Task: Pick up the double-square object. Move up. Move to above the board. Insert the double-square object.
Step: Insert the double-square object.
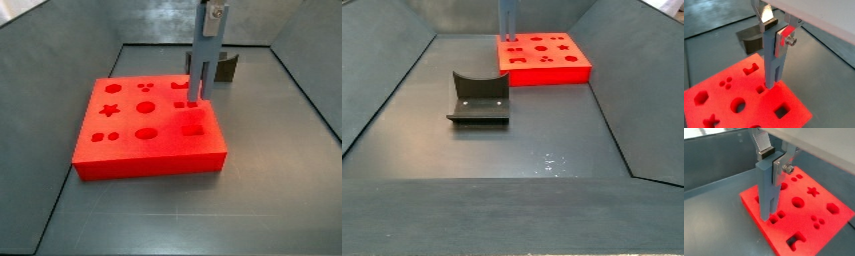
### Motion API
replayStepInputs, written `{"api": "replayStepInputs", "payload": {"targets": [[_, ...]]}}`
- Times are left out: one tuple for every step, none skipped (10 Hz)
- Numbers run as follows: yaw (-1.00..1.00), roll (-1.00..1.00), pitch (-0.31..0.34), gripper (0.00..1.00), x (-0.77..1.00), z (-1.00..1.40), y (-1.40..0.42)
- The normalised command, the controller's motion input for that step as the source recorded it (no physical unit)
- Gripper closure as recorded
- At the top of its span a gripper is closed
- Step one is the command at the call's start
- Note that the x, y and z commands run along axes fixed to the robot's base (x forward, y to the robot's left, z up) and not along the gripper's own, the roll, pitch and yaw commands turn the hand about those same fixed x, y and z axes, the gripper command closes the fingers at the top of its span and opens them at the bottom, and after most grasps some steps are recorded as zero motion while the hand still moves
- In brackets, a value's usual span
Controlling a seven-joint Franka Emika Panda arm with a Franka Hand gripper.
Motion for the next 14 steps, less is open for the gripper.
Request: {"api": "replayStepInputs", "payload": {"targets": [[-0.07, -0.02, 0.0, 1.0, -0.43, -0.03, 0.57], [-0.01, 0.0, 0.0, 1.0, -0.24, -0.11, 0.38], [-0.13, 0.01, 0.004, 1.0, -0.17, -0.15, 0.29], [-0.32, -0.04, 0.0, 1.0, -0.03, -0.1, 0.0], [-0.45, -0.11, -0.014, 1.0, 0.08, -0.09, -0.12], [-0.31, -0.09, 0.0, 1.0, 0.0, -0.08, -0.13], [-0.19, -0.1, 0.0, 1.0, 0.0, -0.07, -0.11], [-0.2, -0.12, 0.0, 1.0, 0.0, -0.05, -0.12], [-0.33, -0.14, -0.024, 1.0, 0.03, -0.04, -0.16], [-0.37, -0.13, -0.021, 1.0, 0.05, -0.04, -0.14], [-0.29, -0.03, 0.0, 1.0, 0.0, -0.06, 0.0], [-0.12, 0.0, 0.017, 1.0, 0.0, -0.15, 0.04], [-0.06, 0.03, 0.034, 1.0, 0.0, -0.18, 0.11], [0.0, 0.0, 0.004, 1.0, 0.0, -0.18, 0.0]]}}
